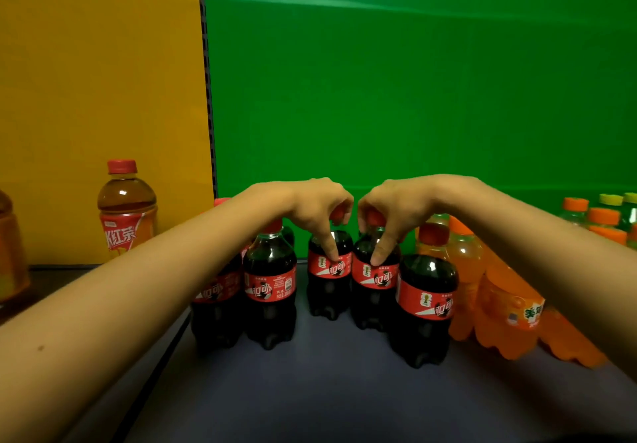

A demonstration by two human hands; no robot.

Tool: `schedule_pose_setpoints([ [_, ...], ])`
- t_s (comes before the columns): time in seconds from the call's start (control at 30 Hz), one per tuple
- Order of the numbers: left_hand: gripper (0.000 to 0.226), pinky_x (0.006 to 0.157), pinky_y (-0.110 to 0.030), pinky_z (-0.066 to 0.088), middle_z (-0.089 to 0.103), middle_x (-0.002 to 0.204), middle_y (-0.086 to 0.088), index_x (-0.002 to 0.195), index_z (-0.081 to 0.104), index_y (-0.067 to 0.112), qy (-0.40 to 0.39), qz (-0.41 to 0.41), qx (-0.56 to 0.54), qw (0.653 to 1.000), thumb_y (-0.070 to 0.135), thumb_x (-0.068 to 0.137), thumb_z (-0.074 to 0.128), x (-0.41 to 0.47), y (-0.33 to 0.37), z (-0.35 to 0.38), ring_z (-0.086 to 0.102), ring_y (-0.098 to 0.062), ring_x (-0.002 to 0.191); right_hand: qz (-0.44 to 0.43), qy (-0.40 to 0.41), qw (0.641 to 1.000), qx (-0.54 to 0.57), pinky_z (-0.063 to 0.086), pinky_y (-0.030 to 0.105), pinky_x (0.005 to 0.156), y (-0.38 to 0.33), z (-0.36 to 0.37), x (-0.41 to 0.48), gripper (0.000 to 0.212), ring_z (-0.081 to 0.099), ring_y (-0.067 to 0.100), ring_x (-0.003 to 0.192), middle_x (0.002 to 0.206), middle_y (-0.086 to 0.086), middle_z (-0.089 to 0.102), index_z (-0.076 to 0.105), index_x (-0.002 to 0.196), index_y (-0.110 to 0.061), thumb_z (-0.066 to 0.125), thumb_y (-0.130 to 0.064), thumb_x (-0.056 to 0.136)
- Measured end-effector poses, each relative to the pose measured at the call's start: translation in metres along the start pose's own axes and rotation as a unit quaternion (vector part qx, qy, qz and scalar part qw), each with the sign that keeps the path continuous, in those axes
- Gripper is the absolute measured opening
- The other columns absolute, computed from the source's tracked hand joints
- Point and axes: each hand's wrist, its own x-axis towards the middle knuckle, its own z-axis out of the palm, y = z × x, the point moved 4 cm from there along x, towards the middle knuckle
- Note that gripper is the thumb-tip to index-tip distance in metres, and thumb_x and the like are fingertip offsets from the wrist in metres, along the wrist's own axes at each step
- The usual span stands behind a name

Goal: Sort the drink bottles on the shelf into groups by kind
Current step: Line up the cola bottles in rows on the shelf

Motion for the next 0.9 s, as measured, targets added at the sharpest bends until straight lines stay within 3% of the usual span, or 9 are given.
schedule_pose_setpoints([
  [0.13, 0.056, 0.056, -0.017, 0.037, 0.046, 0.076, 0.014, 0.104, 0.055, 0.013, -0.005, -0.027, 0.009, 1.000, 0.032, 0.060, 0.085, 0.000, -0.011, 0.000, 0.048, -0.015, 0.077, -0.054, 0.046, 0.997, -0.015, 0.036, 0.012, 0.054, -0.007, -0.005, 0.006, 0.054, 0.049, 0.008, 0.072, 0.078, -0.015, 0.049, 0.056, 0.107, -0.022, 0.081, -0.041, 0.063],
  [0.23, 0.055, 0.058, -0.023, 0.036, 0.045, 0.074, 0.014, 0.102, 0.055, 0.014, 0.001, -0.039, 0.009, 0.999, 0.032, 0.060, 0.085, 0.000, -0.019, -0.001, 0.048, -0.016, 0.077, -0.081, 0.073, 0.994, -0.024, 0.033, 0.013, 0.053, -0.010, -0.007, 0.011, 0.056, 0.044, 0.004, 0.067, 0.076, -0.015, 0.045, 0.054, 0.109, -0.021, 0.082, -0.036, 0.063],
  [0.43, 0.052, 0.056, -0.017, 0.036, 0.045, 0.076, 0.013, 0.095, 0.049, 0.019, 0.004, -0.051, -0.002, 0.999, 0.031, 0.060, 0.085, 0.002, -0.022, 0.000, 0.047, -0.015, 0.077, -0.083, 0.059, 0.994, -0.028, 0.032, 0.010, 0.053, -0.005, -0.007, 0.021, 0.062, 0.046, 0.004, 0.070, 0.077, -0.018, 0.044, 0.051, 0.116, -0.019, 0.082, -0.034, 0.064],
  [0.53, 0.055, 0.058, -0.021, 0.037, 0.047, 0.080, 0.010, 0.102, 0.053, 0.016, 0.002, -0.053, 0.001, 0.999, 0.031, 0.060, 0.085, 0.003, -0.022, 0.001, 0.048, -0.016, 0.080, -0.069, 0.059, 0.995, -0.031, 0.036, 0.020, 0.064, 0.001, -0.005, 0.026, 0.063, 0.046, 0.013, 0.085, 0.089, -0.011, 0.049, 0.050, 0.119, -0.019, 0.081, -0.033, 0.066],
  [0.77, 0.061, 0.068, -0.024, 0.037, 0.047, 0.081, 0.008, 0.110, 0.053, 0.012, -0.012, -0.066, 0.011, 0.998, 0.031, 0.061, 0.085, 0.008, -0.020, 0.002, 0.049, -0.018, 0.082, -0.059, 0.076, 0.995, -0.017, 0.040, 0.026, 0.082, 0.013, -0.002, 0.035, 0.072, 0.051, 0.021, 0.104, 0.123, 0.005, 0.055, 0.043, 0.128, -0.017, 0.079, -0.030, 0.068],
  [0.9, 0.074, 0.078, -0.025, 0.041, 0.050, 0.102, 0.003, 0.122, 0.045, 0.011, -0.039, -0.092, 0.002, 0.995, 0.037, 0.064, 0.082, 0.012, -0.018, -0.001, 0.050, -0.018, 0.093, -0.063, 0.147, 0.987, 0.008, 0.039, 0.026, 0.094, 0.017, -0.017, 0.011, 0.060, 0.052, 0.022, 0.116, 0.130, 0.006, 0.054, 0.045, 0.130, -0.012, 0.068, -0.037, 0.080],
])
